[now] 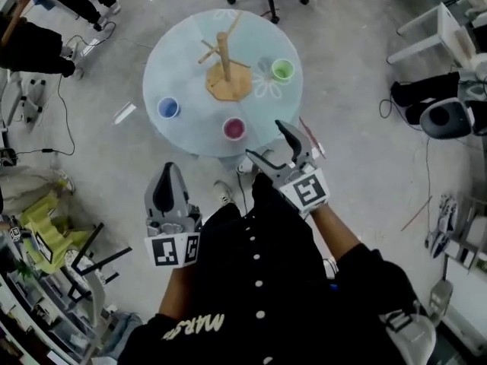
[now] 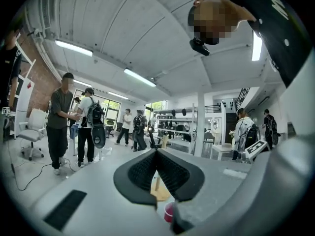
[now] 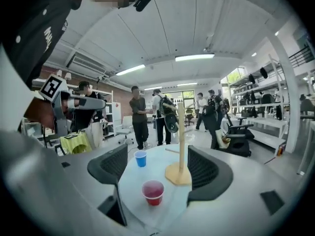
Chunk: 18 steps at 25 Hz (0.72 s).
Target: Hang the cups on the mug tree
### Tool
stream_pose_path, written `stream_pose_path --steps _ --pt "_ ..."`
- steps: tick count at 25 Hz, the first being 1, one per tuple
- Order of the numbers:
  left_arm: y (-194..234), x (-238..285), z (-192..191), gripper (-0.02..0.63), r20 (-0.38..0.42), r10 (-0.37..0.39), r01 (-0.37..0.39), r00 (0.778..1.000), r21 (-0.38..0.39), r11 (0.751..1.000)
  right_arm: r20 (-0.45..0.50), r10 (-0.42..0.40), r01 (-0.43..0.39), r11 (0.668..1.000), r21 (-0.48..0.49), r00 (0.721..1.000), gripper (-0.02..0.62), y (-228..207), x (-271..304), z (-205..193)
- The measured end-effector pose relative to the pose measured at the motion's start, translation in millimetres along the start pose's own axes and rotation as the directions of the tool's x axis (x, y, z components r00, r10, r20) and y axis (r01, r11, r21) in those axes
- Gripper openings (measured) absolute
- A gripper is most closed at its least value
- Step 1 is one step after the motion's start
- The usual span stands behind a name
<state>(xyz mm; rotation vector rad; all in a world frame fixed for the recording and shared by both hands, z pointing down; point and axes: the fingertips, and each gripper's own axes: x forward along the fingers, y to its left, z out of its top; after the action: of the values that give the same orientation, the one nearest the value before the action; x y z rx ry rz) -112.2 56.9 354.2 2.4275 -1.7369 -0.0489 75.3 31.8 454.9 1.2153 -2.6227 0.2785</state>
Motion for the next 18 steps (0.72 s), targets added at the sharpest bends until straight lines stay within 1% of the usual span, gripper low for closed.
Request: stream_pose_path --steps 5,11,14,16,18 --pt "0.3 0.5 -23.2 -0.005 -0.042 0.020 -0.021 0.999 -0.016 1.000 -0.072 0.085 -0.085 0.996 0.007 0.994 0.371 7.3 42.8 -60.0" --pt "-4.2 3.2 -43.8 -0.005 -0.067 0.008 -0.010 0.998 -0.022 1.000 -0.152 0.160 -0.166 0.986 -0.023 0.975 0.377 10.2 85.7 -125.8" --pt "0.5 0.7 -59.6 -0.005 -0.112 0.040 -0.043 0.993 -0.029 0.999 -0.201 0.190 -0.198 0.980 -0.020 0.961 0.385 11.6 102.5 -156.9" --pt "5.8 0.9 -71.0 -0.005 -0.132 0.058 -0.063 0.990 -0.036 0.997 -0.226 0.198 -0.212 0.977 -0.038 0.954 0.388 8.9 114.0 -174.9" --pt "11.2 5.3 -79.8 -0.005 -0.132 0.062 -0.068 0.989 -0.038 0.997 -0.243 0.203 -0.229 0.970 -0.084 0.948 0.391 3.2 127.7 -188.6"
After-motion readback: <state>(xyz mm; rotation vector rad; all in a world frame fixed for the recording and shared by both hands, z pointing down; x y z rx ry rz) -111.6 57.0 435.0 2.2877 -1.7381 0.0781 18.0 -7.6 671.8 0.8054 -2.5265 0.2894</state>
